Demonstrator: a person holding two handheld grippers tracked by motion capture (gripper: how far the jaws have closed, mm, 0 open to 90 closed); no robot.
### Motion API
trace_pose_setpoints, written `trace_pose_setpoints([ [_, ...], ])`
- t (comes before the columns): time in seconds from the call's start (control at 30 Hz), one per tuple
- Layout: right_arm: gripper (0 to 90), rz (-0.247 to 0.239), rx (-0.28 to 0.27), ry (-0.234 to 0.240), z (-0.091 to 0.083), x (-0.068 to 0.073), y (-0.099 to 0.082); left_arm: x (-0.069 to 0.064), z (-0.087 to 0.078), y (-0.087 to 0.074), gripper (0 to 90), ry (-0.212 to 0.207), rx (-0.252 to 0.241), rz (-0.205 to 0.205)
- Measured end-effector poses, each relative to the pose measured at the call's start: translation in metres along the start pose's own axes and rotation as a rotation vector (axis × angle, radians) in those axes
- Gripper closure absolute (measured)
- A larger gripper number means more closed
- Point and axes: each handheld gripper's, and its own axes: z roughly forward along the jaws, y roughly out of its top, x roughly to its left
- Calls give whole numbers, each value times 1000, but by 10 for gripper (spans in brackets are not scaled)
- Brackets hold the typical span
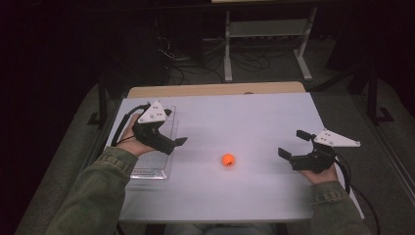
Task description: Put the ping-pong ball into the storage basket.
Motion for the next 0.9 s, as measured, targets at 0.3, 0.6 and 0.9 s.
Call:
trace_pose_setpoints([
  [0.3,0,1,1,1,0,0,0,-3,14,4,0,-28,30,18],
  [0.6,0,0,3,3,0,0,0,-4,21,15,0,-49,34,47],
  [0.9,0,0,-1,5,0,0,0,-3,33,22,0,-65,57,66],
])
